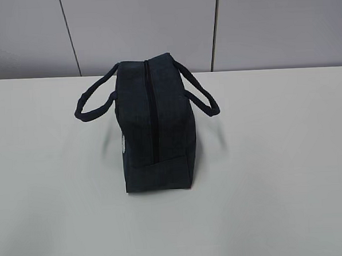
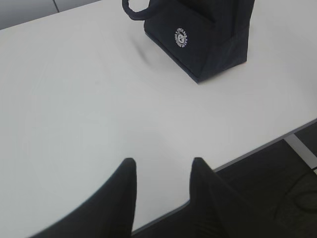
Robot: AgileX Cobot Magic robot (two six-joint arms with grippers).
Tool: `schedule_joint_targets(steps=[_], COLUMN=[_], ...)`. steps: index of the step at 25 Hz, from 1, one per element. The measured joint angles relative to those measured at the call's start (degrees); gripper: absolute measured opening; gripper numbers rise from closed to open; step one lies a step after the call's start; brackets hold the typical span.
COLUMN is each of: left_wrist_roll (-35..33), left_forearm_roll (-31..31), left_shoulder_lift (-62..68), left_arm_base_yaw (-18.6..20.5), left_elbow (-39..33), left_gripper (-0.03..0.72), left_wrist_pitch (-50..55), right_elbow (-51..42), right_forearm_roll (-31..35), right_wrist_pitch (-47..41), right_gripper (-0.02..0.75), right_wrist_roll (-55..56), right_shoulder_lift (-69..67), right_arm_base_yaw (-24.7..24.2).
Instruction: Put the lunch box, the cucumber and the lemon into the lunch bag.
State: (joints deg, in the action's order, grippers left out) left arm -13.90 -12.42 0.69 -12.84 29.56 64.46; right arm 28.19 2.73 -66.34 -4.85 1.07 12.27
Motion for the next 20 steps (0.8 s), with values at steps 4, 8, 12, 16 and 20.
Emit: schedule_joint_targets(steps=[4, 8, 12, 16, 20], left_wrist_roll=[0.0, 0.0, 0.0, 0.0, 0.0], left_forearm_roll=[0.0, 0.0, 0.0, 0.0, 0.0], left_shoulder_lift=[0.0, 0.0, 0.0, 0.0, 0.0], left_arm_base_yaw=[0.0, 0.0, 0.0, 0.0, 0.0], left_elbow=[0.0, 0.0, 0.0, 0.0, 0.0], left_gripper=[0.241, 0.241, 0.241, 0.241, 0.239], left_wrist_pitch=[0.0, 0.0, 0.0, 0.0, 0.0], right_elbow=[0.0, 0.0, 0.0, 0.0, 0.0], right_forearm_roll=[0.0, 0.0, 0.0, 0.0, 0.0], right_wrist_pitch=[0.0, 0.0, 0.1, 0.2, 0.2], right_gripper=[0.337, 0.337, 0.337, 0.337, 0.336], right_wrist_roll=[0.0, 0.0, 0.0, 0.1, 0.1], right_shoulder_lift=[0.0, 0.0, 0.0, 0.0, 0.0], right_arm_base_yaw=[0.0, 0.0, -0.1, -2.7, -8.1])
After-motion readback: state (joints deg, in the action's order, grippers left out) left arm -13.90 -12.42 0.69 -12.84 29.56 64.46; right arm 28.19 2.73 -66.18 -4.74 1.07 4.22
